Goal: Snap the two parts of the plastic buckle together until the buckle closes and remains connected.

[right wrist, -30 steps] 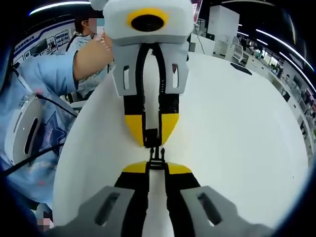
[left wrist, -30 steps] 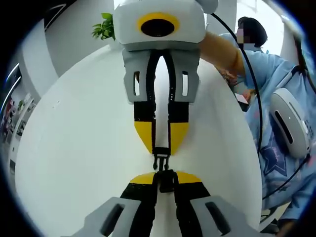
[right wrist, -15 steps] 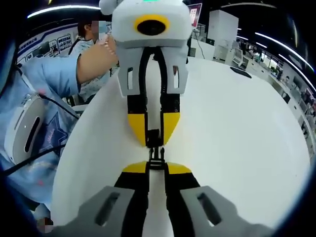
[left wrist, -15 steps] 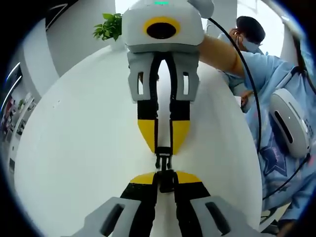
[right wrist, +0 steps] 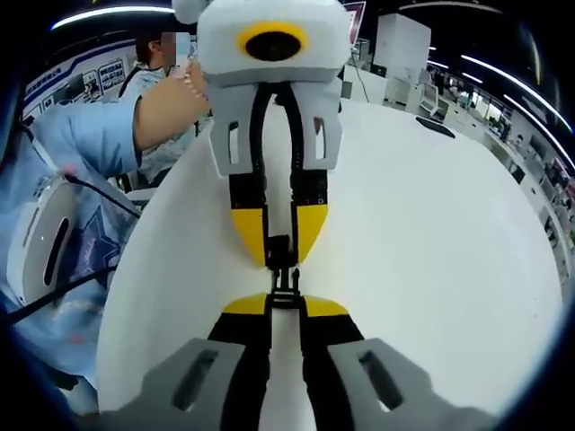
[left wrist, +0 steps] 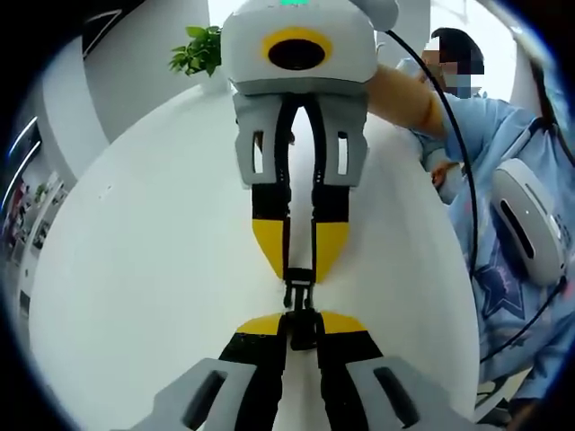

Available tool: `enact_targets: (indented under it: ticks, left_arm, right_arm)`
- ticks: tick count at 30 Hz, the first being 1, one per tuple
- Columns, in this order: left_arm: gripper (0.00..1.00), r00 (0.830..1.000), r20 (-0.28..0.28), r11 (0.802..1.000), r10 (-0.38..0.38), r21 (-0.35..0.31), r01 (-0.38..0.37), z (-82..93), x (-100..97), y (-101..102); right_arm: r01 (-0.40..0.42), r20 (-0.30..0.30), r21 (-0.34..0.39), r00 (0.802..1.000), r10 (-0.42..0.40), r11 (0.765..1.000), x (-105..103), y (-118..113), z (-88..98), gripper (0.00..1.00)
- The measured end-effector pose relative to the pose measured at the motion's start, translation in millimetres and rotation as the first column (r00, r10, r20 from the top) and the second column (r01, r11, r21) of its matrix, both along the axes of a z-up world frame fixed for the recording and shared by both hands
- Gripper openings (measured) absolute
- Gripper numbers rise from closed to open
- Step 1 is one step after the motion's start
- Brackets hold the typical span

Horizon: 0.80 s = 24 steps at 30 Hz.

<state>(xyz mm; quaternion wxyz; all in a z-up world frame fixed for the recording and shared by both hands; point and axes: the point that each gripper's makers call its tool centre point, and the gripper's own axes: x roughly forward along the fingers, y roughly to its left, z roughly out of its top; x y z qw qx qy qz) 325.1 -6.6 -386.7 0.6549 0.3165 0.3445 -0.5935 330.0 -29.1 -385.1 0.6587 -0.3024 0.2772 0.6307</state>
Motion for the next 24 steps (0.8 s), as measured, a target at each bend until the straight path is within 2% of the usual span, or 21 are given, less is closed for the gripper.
enact_targets:
  ticks: [4, 8, 12, 15, 24]
  left_arm:
    - [0.12, 1.0, 0.014, 1.0, 0.004, -0.003, -0.004, 0.0, 1.4, -0.3]
    - [0.12, 1.0, 0.008, 1.0, 0.006, -0.009, -0.006, -1.0, 0.9, 0.1]
    - [0.12, 1.0, -0.002, 1.0, -0.009, -0.015, 0.009, -1.6, 0.2, -0.1]
    - [0.12, 1.0, -0.019, 1.0, -0.015, -0.015, 0.015, -2.0, 0.4, -0.3]
    - [0.12, 0.998, -0.047, 0.999, -0.039, -0.004, 0.038, -1.7, 0.4, -1.0]
  right_arm:
    - [-0.009, 0.01, -0.008, 1.0, 0.009, 1.0, -0.2, 4.1, 0.1, 0.11]
    - [-0.034, 0.03, -0.015, 0.999, 0.034, 0.999, -0.5, 4.7, -0.5, 0.11]
    - [-0.078, 0.024, -0.014, 0.997, 0.079, 0.997, 1.4, 5.4, -0.6, 0.11]
    - [-0.108, 0.005, -0.032, 0.994, 0.109, 0.994, 3.4, 7.0, -0.7, 0.11]
    - [-0.194, 0.017, -0.091, 0.98, 0.196, 0.977, 5.3, 9.1, -0.1, 0.11]
